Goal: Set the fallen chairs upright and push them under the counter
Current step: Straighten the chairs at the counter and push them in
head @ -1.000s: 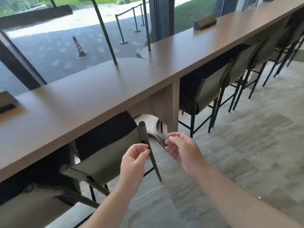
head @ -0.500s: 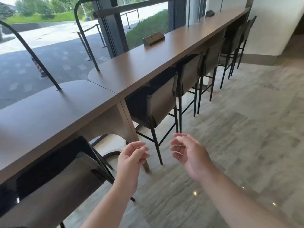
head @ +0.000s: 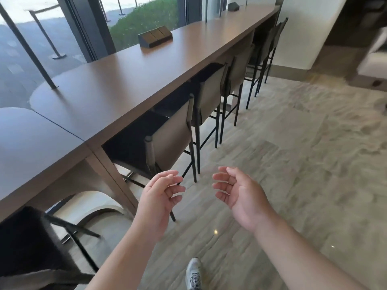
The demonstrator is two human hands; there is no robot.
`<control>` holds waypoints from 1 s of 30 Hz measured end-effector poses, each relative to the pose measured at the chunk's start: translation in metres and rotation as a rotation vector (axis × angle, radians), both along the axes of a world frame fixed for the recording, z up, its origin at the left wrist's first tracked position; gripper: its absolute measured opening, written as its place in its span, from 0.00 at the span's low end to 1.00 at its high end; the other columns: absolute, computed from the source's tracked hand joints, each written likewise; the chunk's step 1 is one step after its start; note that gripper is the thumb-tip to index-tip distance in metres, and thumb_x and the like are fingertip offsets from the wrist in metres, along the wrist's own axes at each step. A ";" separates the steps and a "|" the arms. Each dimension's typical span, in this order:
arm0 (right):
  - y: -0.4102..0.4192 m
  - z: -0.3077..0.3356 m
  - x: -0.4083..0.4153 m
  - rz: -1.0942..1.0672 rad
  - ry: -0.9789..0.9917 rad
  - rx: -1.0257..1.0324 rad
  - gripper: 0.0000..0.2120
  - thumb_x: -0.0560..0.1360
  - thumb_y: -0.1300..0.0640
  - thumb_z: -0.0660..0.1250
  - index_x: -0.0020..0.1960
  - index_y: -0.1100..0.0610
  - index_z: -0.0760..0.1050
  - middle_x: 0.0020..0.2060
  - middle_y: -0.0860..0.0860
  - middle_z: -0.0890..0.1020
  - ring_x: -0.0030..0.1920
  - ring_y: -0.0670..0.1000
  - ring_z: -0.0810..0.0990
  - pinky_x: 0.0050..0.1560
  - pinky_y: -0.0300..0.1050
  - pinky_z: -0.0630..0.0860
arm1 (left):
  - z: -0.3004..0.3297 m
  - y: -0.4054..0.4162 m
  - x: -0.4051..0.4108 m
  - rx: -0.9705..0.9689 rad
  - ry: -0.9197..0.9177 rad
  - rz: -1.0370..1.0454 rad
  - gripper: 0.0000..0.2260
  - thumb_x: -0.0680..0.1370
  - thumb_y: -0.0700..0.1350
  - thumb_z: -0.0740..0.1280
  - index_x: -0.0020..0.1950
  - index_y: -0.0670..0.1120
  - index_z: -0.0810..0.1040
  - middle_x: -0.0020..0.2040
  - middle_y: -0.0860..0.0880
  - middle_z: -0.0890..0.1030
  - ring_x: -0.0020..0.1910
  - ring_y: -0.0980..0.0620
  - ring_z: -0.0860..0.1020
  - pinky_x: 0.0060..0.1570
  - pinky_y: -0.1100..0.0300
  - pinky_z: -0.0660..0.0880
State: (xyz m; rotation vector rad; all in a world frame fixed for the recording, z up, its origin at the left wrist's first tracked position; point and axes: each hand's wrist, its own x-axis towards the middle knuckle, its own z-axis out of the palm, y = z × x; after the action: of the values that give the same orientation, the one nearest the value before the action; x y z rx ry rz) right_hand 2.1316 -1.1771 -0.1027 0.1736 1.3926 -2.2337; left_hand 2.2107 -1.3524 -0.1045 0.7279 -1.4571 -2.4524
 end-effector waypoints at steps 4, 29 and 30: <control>-0.023 0.003 -0.064 -0.014 -0.012 0.057 0.09 0.79 0.56 0.60 0.51 0.57 0.78 0.42 0.55 0.83 0.36 0.50 0.81 0.36 0.43 0.75 | -0.006 -0.021 -0.067 0.072 -0.043 -0.044 0.13 0.68 0.47 0.67 0.50 0.46 0.83 0.45 0.45 0.83 0.38 0.51 0.81 0.38 0.59 0.73; -0.024 0.002 -0.310 -0.031 0.011 0.040 0.08 0.79 0.58 0.61 0.50 0.57 0.80 0.40 0.54 0.83 0.37 0.50 0.81 0.37 0.43 0.75 | -0.009 -0.036 -0.321 0.012 -0.054 -0.122 0.14 0.68 0.45 0.67 0.51 0.44 0.82 0.46 0.43 0.83 0.40 0.49 0.80 0.41 0.55 0.74; -0.020 0.000 -0.322 -0.009 0.012 0.033 0.08 0.79 0.58 0.61 0.50 0.57 0.79 0.40 0.54 0.83 0.38 0.50 0.81 0.37 0.43 0.75 | -0.010 -0.031 -0.328 0.003 -0.053 -0.101 0.13 0.68 0.45 0.67 0.50 0.45 0.83 0.46 0.43 0.83 0.40 0.49 0.80 0.41 0.55 0.74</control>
State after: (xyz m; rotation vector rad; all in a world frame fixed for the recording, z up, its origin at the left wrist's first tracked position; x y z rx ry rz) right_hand 1.8099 -1.1969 -0.1027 0.1780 1.4381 -2.2239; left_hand 1.8822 -1.3838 -0.1146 0.7436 -1.5456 -2.5280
